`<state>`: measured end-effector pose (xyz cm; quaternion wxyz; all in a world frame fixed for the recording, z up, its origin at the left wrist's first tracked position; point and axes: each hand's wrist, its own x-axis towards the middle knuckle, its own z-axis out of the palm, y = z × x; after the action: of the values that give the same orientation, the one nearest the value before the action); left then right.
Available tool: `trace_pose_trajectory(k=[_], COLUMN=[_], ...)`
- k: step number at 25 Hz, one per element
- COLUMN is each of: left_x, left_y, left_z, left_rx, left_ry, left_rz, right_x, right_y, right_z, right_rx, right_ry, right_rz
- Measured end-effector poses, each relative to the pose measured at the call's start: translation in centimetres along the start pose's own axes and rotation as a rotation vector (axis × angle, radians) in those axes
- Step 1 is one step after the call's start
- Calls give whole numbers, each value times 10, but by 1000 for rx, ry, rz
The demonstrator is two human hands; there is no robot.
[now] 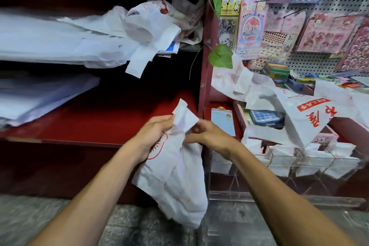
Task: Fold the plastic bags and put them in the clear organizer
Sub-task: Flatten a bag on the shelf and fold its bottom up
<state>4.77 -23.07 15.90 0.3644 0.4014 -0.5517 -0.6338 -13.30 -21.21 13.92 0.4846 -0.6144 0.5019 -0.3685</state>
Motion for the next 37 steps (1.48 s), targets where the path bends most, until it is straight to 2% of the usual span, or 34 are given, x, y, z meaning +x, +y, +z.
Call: trace_pose_trajectory(k=[3,5,7,9,12,13,15,18,21,22,25,27,29,31,33,34,35,36,37], left_x=[6,11,9,4,-10,-11,-5,6,15,16,14,14,16,18,19,18,18,19,21], left_y=[-4,-4,-5,-11,-20,-23,-31,-37,-36,-35,-34,-37,-40,-42,-44,-43,-41,-38,-37], left_z=[-19,-34,-55,-80,-96,-97,-97,-99,-108,-111,-111,-106,-105,-105,-106,-106,-105,-105,-105], left_rx=[41,-83,-98,66,158,169,195,199,-191,-295,-333,-178,75,209,162,114,61,12,-31], left_ry=[86,83,18,-84,-230,-211,-35,315,621,648,480,441,522,570,601,627,657,685,696], left_rz=[-12,-70,-153,-178,-199,-207,-186,-72,-54,-77,-187,-200,-169,-144,-153,-155,-152,-155,-163], right_x=[10,17,27,34,38,38,38,38,38,39,46,51,55,58,54,50,46,42,37], right_y=[-2,-5,-6,-3,7,10,9,8,12,14,18,19,23,25,22,17,10,1,-7], right_z=[11,14,14,10,7,8,11,13,17,19,23,24,24,26,29,32,36,44,54], right_rx=[35,148,314,471,436,375,281,134,-39,-66,-89,-90,-125,-193,-509,-708,-821,-841,-852], right_ry=[30,160,354,507,650,670,692,645,530,497,503,546,551,567,660,662,573,372,118], right_rz=[68,104,138,199,249,261,266,221,191,202,239,243,255,280,191,43,-133,-261,-292])
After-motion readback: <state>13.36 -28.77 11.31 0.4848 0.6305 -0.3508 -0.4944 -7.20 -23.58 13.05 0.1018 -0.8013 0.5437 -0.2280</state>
